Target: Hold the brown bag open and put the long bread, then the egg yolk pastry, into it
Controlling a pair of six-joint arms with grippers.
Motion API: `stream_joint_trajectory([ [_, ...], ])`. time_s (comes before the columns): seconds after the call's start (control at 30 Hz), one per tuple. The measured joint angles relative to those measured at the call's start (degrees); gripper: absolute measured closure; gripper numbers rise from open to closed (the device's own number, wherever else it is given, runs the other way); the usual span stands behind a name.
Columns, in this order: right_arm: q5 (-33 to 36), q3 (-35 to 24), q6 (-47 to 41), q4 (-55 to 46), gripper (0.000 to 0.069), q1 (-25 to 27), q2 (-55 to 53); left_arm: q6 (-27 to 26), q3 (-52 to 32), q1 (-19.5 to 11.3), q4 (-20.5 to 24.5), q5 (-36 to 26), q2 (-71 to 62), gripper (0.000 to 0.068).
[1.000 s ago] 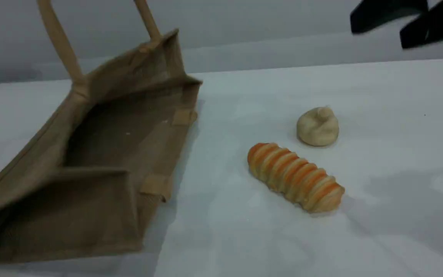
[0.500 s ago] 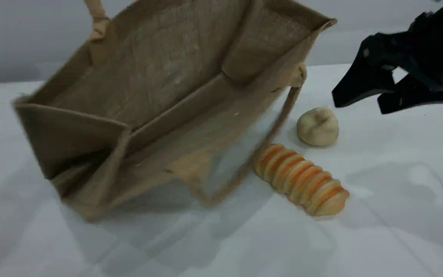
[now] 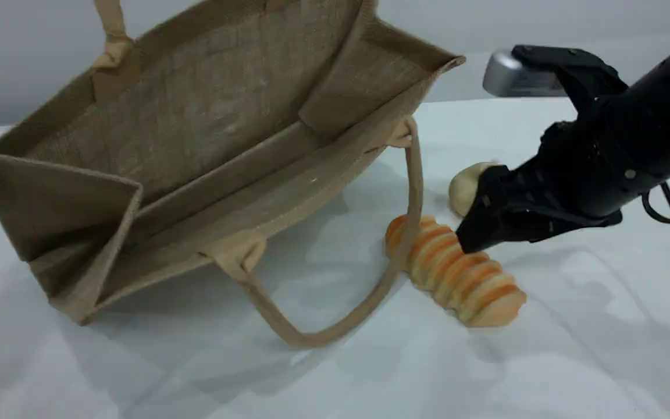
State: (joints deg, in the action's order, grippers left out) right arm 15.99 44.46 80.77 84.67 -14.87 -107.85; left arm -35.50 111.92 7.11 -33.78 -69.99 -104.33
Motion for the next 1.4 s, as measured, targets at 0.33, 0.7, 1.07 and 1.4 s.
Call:
stream_joint_trajectory([
  [0.33, -1.6, 0.0, 8.9, 9.5, 0.0120, 0.0, -5.3, 0.0, 0.0, 0.0, 0.0, 0.0, -0.1, 0.0596],
  [0.7, 1.9, 3.0, 9.3, 15.3, 0.0121, 0.0, -10.7, 0.0, 0.0, 0.0, 0.0, 0.1, -0.1, 0.0596],
  [1.07, 2.4, 3.3, 9.1, 15.3, 0.0483, 0.0, -12.3, 0.0, 0.0, 0.0, 0.0, 0.1, -0.1, 0.0596],
  [1.4, -10.4, -0.8, 9.1, 15.2, 0.0576, 0.0, -0.6, 0.1, 0.0, 0.0, -0.2, 0.0, -0.1, 0.0596],
])
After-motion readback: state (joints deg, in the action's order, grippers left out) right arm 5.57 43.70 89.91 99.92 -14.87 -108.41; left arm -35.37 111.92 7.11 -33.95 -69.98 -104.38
